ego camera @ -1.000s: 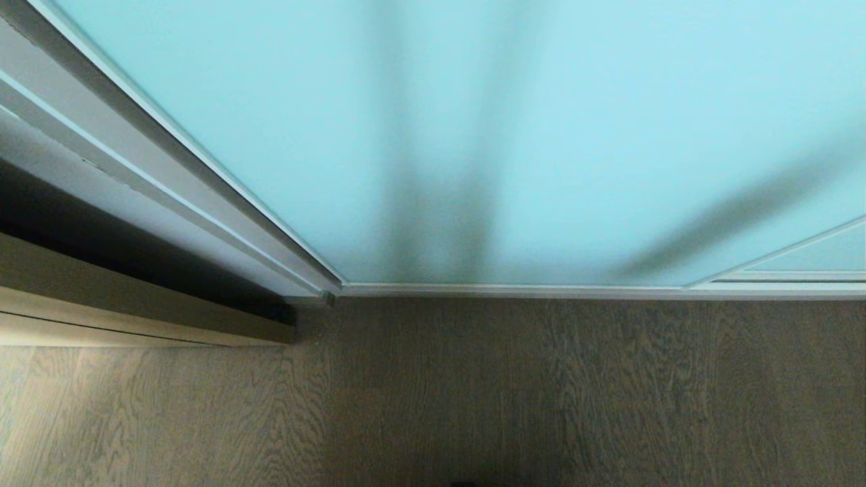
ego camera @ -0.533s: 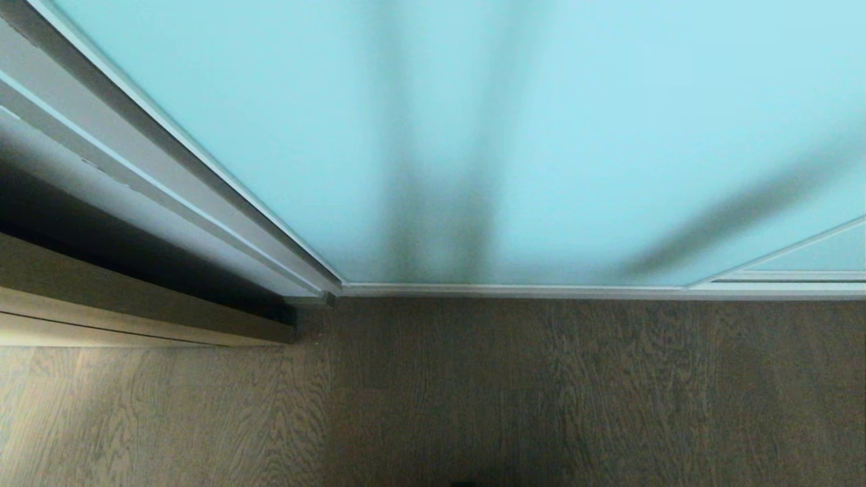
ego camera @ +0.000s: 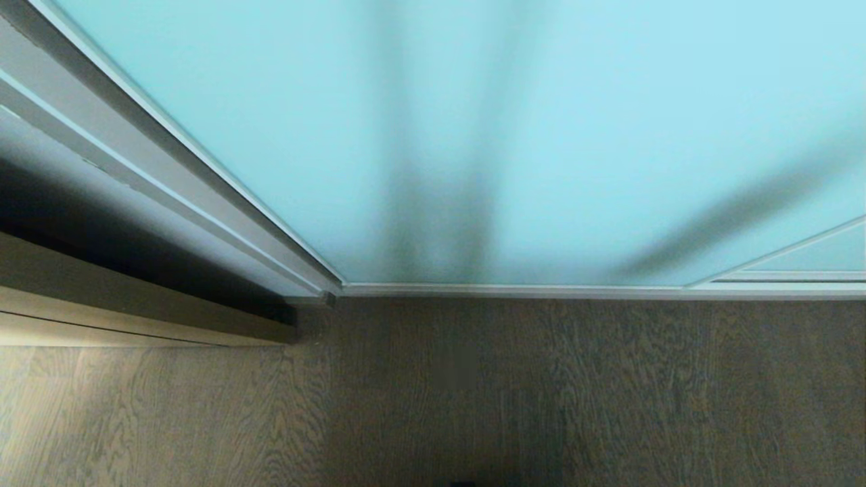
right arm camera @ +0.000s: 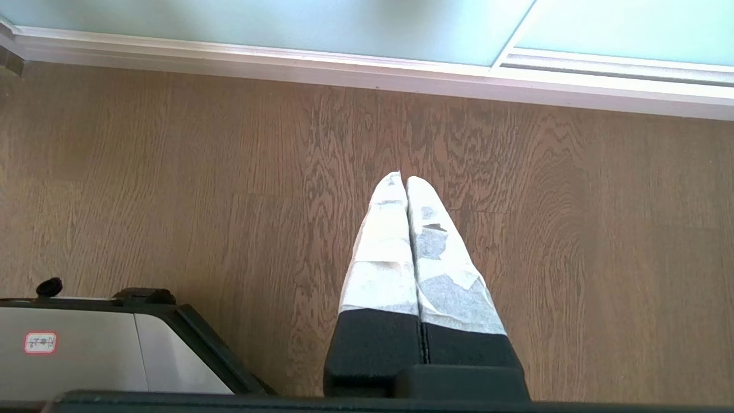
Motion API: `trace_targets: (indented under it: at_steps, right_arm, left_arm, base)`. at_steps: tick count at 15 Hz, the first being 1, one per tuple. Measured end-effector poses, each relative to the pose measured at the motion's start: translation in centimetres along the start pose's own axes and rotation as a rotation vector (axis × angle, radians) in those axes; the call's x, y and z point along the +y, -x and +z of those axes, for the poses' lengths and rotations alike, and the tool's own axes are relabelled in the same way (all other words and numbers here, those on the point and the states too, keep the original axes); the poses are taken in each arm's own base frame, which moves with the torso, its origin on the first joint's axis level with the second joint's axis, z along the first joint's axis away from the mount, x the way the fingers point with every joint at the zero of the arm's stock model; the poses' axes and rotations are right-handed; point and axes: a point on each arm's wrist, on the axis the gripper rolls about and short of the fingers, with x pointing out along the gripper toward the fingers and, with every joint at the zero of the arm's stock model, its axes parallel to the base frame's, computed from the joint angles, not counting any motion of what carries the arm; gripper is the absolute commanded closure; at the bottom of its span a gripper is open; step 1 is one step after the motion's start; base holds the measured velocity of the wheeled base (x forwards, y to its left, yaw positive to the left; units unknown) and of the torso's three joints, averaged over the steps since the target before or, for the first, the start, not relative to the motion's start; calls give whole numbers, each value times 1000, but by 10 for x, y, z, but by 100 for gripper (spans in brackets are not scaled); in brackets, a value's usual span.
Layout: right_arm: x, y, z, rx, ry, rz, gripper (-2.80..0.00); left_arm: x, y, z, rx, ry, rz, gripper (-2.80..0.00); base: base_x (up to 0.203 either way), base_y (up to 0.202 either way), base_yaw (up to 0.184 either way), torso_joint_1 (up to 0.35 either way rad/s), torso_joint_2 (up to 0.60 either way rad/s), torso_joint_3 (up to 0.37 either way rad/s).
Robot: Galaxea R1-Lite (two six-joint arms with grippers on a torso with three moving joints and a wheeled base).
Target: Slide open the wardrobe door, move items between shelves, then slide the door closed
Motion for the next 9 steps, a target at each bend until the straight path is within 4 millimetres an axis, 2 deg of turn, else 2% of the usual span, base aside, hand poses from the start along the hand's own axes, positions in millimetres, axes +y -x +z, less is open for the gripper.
trace_targets:
  at_steps: [5, 7, 9]
  right_arm:
    - [0, 0, 0, 0, 0, 0, 0]
    - [0, 0, 0, 0, 0, 0, 0]
    - [0, 0, 0, 0, 0, 0, 0]
  left_arm:
    - [-7, -15, -38, 24, -182, -135, 0]
    - [-9, -18, -43, -27, -253, -169, 0]
    - [-9, -19, -45, -22, -218, -166, 0]
  base:
    - [0, 0, 0, 0, 0, 0]
    - [0, 0, 0, 0, 0, 0]
    - [0, 0, 0, 0, 0, 0]
